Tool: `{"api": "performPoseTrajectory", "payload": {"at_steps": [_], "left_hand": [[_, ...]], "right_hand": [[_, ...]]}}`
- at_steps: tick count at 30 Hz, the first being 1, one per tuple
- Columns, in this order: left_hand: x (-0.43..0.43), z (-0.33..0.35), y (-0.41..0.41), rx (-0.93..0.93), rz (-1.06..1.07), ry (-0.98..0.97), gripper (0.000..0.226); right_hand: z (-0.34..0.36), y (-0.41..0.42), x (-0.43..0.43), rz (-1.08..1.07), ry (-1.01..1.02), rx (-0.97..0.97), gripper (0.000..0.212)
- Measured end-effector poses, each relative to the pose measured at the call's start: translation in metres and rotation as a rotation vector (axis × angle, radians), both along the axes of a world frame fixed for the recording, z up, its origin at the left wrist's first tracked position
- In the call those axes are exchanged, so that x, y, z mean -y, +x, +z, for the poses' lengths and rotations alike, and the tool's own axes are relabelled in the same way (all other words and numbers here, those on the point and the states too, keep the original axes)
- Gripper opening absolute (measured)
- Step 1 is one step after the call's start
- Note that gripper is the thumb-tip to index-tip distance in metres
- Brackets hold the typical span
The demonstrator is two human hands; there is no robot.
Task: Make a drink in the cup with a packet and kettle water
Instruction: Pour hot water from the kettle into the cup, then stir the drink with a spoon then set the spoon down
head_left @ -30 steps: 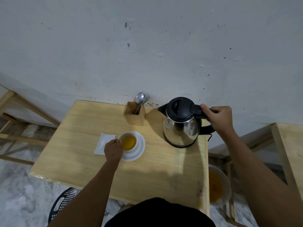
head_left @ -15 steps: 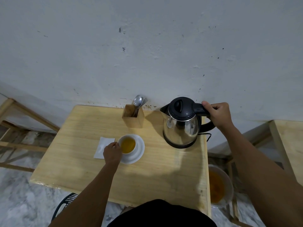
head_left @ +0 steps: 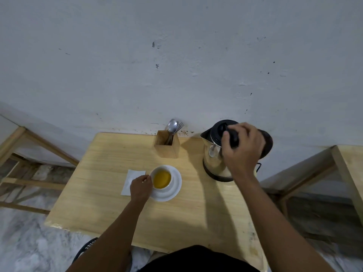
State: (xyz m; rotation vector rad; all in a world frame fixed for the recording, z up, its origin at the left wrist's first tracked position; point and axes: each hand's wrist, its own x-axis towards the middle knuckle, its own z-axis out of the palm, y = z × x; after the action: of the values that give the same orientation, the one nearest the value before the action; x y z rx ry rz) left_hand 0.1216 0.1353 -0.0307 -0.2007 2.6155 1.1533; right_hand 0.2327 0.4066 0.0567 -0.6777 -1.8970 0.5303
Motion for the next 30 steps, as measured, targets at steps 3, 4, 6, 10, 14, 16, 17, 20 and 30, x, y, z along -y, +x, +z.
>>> {"api": "performPoseTrajectory", "payload": {"at_steps": [3,4,6,10,14,16,17,20,30], "left_hand": [[0.008,0.002,-0.007,0.010,-0.079,-0.008,0.025],[0.010,0.003,-0.010,0.021,-0.105,-0.005,0.024],[0.016,0.005,-0.016,0.072,-0.148,0.018,0.022],[0.027,0.013,-0.031,0.211,-0.283,0.069,0.018],[0.034,0.020,-0.047,0.323,-0.372,0.081,0.021],[0.036,0.019,-0.053,0.367,-0.390,0.087,0.023],[0.036,0.018,-0.056,0.377,-0.404,0.091,0.024],[0.036,0.016,-0.063,0.373,-0.452,0.091,0.024],[0.041,0.004,-0.070,0.363,-0.536,0.122,0.019]], "right_hand": [[0.008,-0.018,0.055,0.212,0.132,0.046,0.008],[0.007,-0.025,0.070,0.310,0.117,0.099,0.009],[0.004,-0.042,0.094,0.486,-0.117,0.224,0.014],[-0.016,-0.085,0.110,0.484,-0.670,0.473,0.009],[-0.042,-0.130,0.099,0.329,-0.734,0.668,0.007],[-0.048,-0.149,0.096,0.251,-0.723,0.692,0.012],[-0.051,-0.158,0.094,0.215,-0.710,0.684,0.016],[-0.057,-0.179,0.095,0.121,-0.673,0.667,0.032],[-0.078,-0.193,0.101,0.034,-0.662,0.598,0.018]]}}
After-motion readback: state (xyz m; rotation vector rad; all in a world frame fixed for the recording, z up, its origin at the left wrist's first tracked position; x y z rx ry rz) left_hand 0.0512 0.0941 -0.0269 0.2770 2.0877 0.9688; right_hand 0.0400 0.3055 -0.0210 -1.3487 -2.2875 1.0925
